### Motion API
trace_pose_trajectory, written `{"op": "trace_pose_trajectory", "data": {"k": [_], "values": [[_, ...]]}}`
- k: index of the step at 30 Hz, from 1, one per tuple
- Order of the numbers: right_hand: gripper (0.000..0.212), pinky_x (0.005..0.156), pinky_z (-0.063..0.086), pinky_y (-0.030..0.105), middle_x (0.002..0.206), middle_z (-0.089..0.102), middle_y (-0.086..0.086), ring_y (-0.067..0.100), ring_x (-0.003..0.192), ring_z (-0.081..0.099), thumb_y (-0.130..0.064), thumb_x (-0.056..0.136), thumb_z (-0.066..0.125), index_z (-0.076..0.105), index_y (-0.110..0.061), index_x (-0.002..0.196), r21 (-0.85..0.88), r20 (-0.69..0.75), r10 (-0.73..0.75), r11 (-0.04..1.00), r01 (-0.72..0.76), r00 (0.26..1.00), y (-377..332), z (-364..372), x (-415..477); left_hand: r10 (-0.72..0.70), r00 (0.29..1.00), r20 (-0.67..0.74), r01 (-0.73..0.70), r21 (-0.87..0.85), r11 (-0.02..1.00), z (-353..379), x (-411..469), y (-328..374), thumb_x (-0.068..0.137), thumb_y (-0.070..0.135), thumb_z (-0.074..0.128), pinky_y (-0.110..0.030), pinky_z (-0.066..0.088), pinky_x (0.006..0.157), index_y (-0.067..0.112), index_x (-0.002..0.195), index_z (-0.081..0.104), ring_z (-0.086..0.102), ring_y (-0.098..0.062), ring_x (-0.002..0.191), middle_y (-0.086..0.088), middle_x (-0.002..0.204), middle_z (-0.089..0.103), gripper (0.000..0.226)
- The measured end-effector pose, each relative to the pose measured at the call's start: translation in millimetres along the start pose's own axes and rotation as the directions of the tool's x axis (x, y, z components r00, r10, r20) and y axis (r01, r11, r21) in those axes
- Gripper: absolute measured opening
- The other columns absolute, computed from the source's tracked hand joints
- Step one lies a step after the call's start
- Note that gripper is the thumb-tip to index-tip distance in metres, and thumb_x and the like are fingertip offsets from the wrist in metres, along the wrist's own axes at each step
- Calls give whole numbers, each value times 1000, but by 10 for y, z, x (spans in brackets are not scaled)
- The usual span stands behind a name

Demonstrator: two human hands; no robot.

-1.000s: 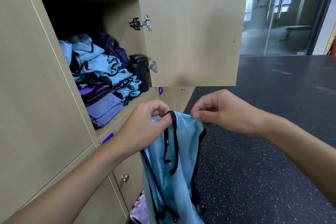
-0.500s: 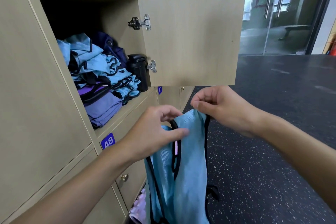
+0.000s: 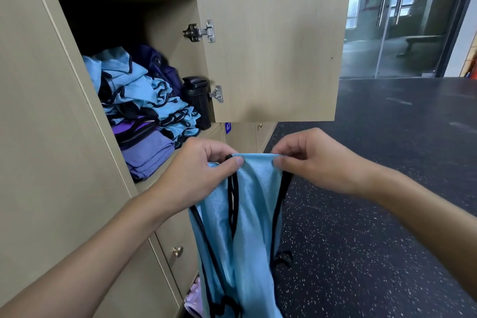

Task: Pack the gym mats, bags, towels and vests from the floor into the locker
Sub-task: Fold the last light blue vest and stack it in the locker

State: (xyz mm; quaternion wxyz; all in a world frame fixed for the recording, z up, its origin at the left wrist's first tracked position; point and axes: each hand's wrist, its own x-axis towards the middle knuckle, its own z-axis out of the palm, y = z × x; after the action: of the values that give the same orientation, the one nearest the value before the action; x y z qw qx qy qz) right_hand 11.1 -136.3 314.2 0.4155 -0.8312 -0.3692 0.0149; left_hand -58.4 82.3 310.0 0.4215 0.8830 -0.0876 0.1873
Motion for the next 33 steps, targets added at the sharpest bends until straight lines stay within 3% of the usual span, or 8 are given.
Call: {"op": "trace_pose_trajectory", "data": {"k": [5, 9, 12, 16, 19, 25, 29, 33], "values": [[17, 73, 50, 44, 86, 73, 19, 17, 73, 56, -13, 99, 58, 71, -5, 90, 94, 35, -9, 996, 6, 999, -41, -28, -3, 35, 999, -20, -33, 77, 996, -41, 20, -61, 92, 19, 69, -22, 51, 76, 23, 79, 73, 68, -5, 78, 8, 81, 75, 15], [39, 79, 48, 30, 90, 69, 19, 20, 82, 60, -29, 99, 55, 66, 8, 91, 396, 173, -29, 917, -43, 985, -86, 7, -41, 176, 984, -6, -175, 87, 981, -39, 26, -33, 96, 19, 66, -16, 46, 79, 29, 81, 69, 64, -7, 83, 4, 85, 70, 18], [24, 90, 53, 37, 115, 71, 12, 22, 103, 66, -18, 102, 48, 61, -5, 117, 528, 75, 29, 847, -65, 997, -30, 149, 9, 242, 970, 26, -242, 34, 970, -20, 22, 22, 91, 19, 65, -13, 44, 72, 21, 83, 72, 62, -5, 78, 6, 81, 69, 11], [50, 105, 46, 45, 134, 61, 18, 32, 123, 58, -14, 96, 55, 44, -16, 145, 636, 298, -50, 756, -159, 953, 38, 222, 18, 250, 965, 74, -243, -92, 966, -10, 6, 59, 92, 12, 66, -13, 47, 72, 19, 87, 75, 66, -2, 80, 9, 85, 73, 12], [41, 100, 44, 45, 134, 56, 26, 28, 115, 57, -12, 98, 54, 52, -9, 139, 602, 332, -79, 785, -147, 940, -16, 243, 4, 256, 962, 90, -245, -117, 962, -10, 0, 76, 91, 10, 68, -18, 50, 73, 14, 90, 77, 68, -10, 81, -2, 86, 74, 10], [23, 89, 45, 43, 110, 66, 31, 26, 91, 58, -14, 96, 62, 66, 6, 106, 520, 179, 22, 847, -113, 984, -22, 255, 23, 176, 983, -44, -179, -83, 980, -16, 3, 49, 94, 24, 66, -10, 40, 64, 21, 98, 71, 57, 0, 69, 15, 71, 61, 8], [17, 78, 51, 31, 94, 71, 17, 21, 83, 64, -9, 94, 62, 67, 5, 102, 552, 56, 19, 833, -47, 998, -38, 216, 17, 56, 996, 65, -51, -66, 996, -12, -55, 121, 72, 48, 84, -9, 38, 53, 15, 81, 67, 53, 3, 53, 13, 66, 65, 38], [4, 73, 50, 25, 86, 67, 14, 19, 78, 61, -6, 90, 65, 67, -3, 89, 577, 38, 0, 817, -22, 999, -73, 186, 7, 71, 995, 64, -73, 31, 997, 2, -36, 66, 78, 35, 82, -38, 47, 56, 19, 77, 71, 62, -26, 60, -2, 73, 72, 19]]}}
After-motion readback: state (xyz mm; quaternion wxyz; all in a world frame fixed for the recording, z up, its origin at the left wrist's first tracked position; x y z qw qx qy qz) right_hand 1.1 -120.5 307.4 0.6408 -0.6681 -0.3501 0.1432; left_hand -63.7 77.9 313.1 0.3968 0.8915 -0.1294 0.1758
